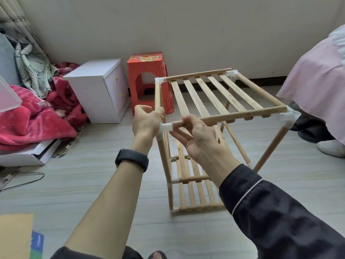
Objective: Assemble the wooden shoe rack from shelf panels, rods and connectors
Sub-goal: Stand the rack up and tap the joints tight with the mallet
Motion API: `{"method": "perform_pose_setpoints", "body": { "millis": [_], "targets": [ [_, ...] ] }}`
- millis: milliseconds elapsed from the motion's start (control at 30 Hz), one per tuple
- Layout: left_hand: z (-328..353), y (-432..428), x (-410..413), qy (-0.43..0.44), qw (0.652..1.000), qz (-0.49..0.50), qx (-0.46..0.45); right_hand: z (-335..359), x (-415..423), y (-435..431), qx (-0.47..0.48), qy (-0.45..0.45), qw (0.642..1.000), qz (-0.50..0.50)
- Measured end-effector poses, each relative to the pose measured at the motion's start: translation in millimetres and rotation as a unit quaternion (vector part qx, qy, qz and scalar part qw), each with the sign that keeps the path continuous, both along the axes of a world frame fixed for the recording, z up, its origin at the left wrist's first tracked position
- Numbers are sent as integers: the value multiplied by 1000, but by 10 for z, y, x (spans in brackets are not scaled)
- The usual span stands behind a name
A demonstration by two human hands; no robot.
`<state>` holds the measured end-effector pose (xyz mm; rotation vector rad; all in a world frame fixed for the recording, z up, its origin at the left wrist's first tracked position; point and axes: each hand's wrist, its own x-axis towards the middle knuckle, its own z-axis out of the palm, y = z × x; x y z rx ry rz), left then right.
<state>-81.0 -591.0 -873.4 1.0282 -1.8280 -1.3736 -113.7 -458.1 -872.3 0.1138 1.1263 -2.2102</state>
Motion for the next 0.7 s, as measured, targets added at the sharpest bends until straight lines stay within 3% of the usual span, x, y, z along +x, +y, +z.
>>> {"method": "perform_pose_setpoints", "body": {
  "millis": [67, 133, 200, 267, 400, 533, 700],
  "targets": [
    [-29, 22, 165, 21, 981, 18, -191, 0, 6, 23, -2, -2, 1000, 5],
    [-105, 4, 347, 17, 925, -63, -374, -6, 2, 58, -1, -1, 1000, 10],
    [-185, -27, 458, -27, 853, -160, -496, -12, -7, 91, 2, 1, 1000, 10],
    [-202, -40, 494, -57, 803, -195, -560, -13, -7, 127, 17, 10, 1000, 14],
    [-140, -40, 509, -80, 778, -226, -581, 2, 7, 178, 70, 34, 997, 18],
    [-123, 12, 490, -92, 813, -264, -511, 36, 29, 161, 68, 31, 997, 6],
    [-112, 7, 500, -77, 818, -267, -504, 24, 85, 130, 80, 37, 996, -5]
  ]
}}
